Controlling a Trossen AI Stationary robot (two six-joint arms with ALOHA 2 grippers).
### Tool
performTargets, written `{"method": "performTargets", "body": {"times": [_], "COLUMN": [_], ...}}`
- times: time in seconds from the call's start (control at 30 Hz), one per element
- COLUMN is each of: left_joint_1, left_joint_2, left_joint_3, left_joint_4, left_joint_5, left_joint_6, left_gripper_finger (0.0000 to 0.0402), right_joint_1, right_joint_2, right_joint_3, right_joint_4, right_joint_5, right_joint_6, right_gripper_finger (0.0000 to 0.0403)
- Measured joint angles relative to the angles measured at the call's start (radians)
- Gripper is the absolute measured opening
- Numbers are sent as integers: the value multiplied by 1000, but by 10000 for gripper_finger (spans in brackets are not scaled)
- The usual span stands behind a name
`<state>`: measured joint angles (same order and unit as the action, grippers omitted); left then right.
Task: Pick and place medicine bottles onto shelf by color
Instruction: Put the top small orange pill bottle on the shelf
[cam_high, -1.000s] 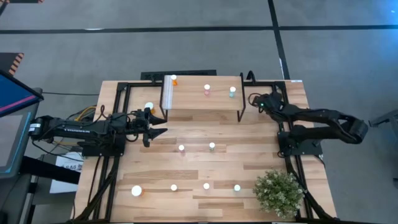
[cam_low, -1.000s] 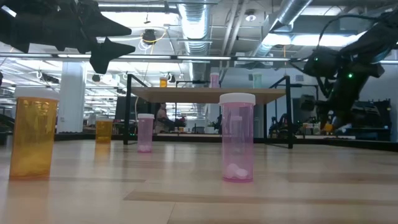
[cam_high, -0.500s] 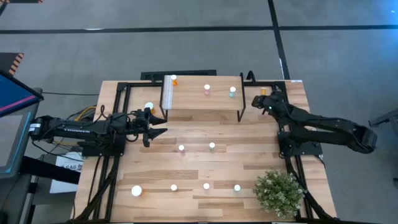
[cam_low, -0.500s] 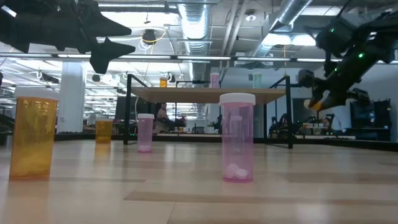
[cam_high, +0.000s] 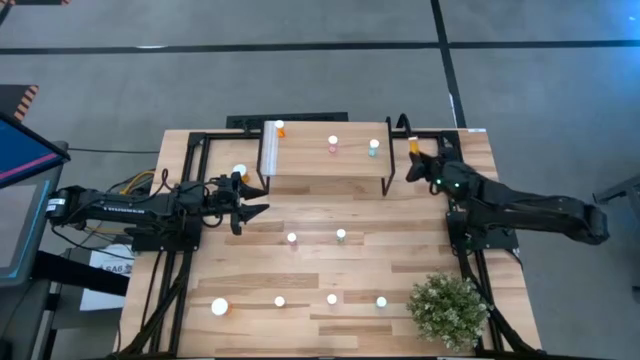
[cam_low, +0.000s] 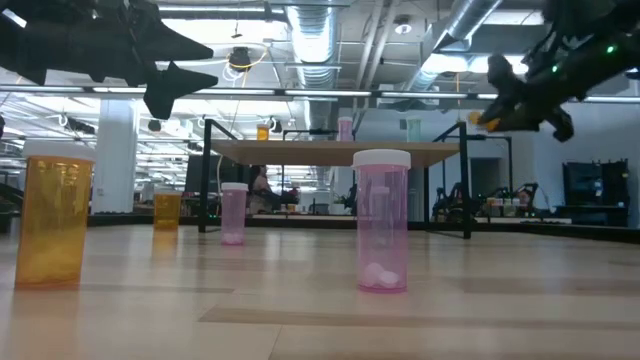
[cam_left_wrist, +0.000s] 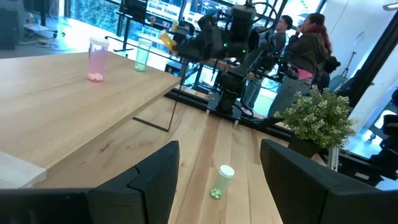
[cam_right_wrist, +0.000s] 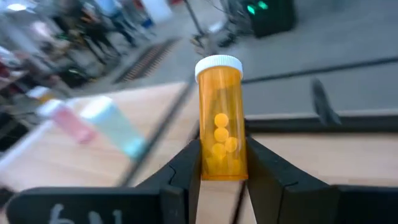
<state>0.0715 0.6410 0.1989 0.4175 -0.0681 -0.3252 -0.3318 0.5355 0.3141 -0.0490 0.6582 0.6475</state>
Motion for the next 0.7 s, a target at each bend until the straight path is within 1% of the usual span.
{"method": "performTargets", "body": {"times": [0.17,0.33,0.53,0.7], "left_joint_1": [0,0,-28,-60], "left_joint_2": [0,0,0,0], "left_joint_3": [0,-1,-1,0], "left_joint_4": [6,66,120,219], "left_joint_5": [0,0,3,1], "left_joint_6": [-10,-34,-54,-23], "left_gripper_finger": [215,215,215,215], "right_joint_1": [79,174,300,379], "right_joint_2": [-34,-32,34,141], "right_joint_3": [0,0,0,0], "right_joint_4": [110,263,468,609], "right_joint_5": [-4,-72,-92,-91], "right_joint_6": [-95,-214,-318,-354], "right_gripper_finger": [123,123,123,123]}}
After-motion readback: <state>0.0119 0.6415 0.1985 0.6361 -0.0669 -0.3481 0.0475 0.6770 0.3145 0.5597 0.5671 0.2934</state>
